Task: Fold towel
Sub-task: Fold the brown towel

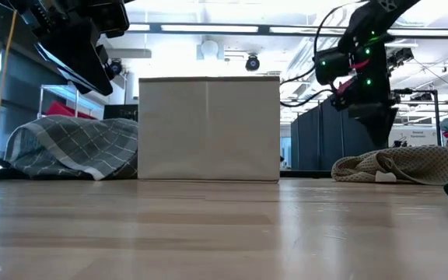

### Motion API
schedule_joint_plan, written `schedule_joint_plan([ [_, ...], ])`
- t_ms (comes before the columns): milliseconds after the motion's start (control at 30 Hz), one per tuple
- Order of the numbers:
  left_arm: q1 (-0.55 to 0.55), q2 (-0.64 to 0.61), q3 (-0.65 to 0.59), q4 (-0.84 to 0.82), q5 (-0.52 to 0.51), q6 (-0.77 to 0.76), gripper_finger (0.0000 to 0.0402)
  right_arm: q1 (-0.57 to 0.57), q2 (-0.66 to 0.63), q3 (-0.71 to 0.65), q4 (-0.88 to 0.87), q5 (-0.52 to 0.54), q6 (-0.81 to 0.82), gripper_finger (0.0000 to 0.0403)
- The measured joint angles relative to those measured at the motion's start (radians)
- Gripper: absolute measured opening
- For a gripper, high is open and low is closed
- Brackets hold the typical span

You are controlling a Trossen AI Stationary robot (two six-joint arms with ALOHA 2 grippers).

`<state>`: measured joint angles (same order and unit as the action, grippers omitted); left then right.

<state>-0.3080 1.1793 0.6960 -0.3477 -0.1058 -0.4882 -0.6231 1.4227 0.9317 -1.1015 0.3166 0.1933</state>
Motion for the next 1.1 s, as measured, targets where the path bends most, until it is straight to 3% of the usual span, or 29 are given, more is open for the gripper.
schedule_joint_plan([
  [333,-0.012,0.0,0.0,0.0,0.05,-0.058,0.0,-0.093,0.002,-0.146,0.18,-0.021,0.042,0.0188],
  [433,-0.025,0.0,0.0,0.0,0.05,-0.064,0.0,-0.097,0.002,-0.162,0.194,-0.027,0.055,0.0135],
  [567,-0.03,0.0,0.0,0.0,0.055,-0.078,0.0,-0.096,-0.01,-0.165,0.178,-0.033,0.045,0.0022],
  [700,-0.033,-0.001,0.0,0.0,0.076,-0.102,0.0,-0.094,-0.081,-0.151,0.106,-0.042,0.052,0.0009],
  [967,-0.032,-0.001,0.0,0.005,0.049,-0.094,0.0,0.01,-0.337,0.103,-0.265,-0.015,0.215,0.0008],
  [1100,-0.011,-0.001,0.0,0.011,0.002,-0.036,0.0,0.142,-0.418,0.274,-0.342,-0.111,0.357,0.0008],
])
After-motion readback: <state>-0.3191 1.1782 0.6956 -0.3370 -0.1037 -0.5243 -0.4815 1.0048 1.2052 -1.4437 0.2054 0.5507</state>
